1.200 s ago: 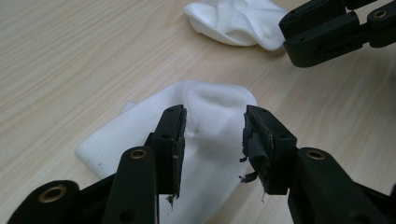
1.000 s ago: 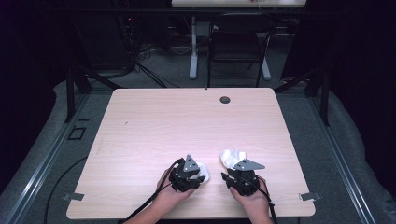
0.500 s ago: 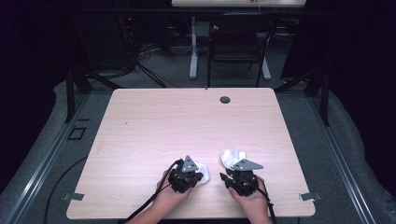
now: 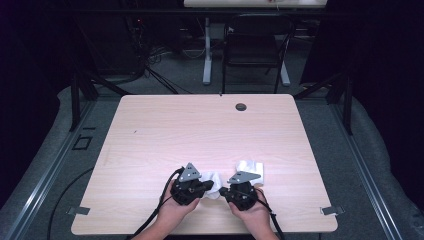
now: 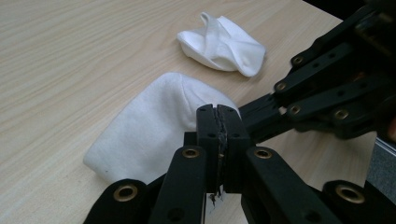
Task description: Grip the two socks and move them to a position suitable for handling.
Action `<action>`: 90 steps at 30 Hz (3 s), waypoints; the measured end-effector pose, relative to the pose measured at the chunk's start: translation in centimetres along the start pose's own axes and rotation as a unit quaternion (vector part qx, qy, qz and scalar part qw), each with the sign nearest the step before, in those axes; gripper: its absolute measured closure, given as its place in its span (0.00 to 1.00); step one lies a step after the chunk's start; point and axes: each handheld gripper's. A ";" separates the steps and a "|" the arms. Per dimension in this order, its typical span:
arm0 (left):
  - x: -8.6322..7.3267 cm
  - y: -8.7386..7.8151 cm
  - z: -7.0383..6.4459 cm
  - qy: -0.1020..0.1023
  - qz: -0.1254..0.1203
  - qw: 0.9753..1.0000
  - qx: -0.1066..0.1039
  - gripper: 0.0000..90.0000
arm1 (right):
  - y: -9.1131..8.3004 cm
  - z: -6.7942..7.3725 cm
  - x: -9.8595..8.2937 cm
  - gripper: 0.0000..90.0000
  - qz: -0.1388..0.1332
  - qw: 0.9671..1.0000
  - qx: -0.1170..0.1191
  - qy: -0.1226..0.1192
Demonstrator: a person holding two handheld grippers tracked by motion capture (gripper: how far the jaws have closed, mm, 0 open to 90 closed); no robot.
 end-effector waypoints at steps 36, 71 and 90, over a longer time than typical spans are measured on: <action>-2.8 -5.6 5.3 -0.022 -0.003 0.996 0.087 0.79 | 2.2 1.4 -0.9 0.99 0.037 0.999 -0.018 0.003; -7.6 -4.4 5.1 -0.021 0.088 0.994 0.057 0.75 | 0.6 2.2 -1.7 1.00 0.075 0.997 -0.008 -0.007; -7.4 -5.0 5.8 -0.023 0.053 0.997 0.048 0.66 | -0.7 1.5 -1.4 0.83 0.041 0.999 -0.006 -0.005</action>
Point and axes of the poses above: each handheld gripper's, and its own axes: y roughly forward along the jaws, x roughly out of its top, z roughly to its left, and after that the axes turned 6 degrees about x, right-handed
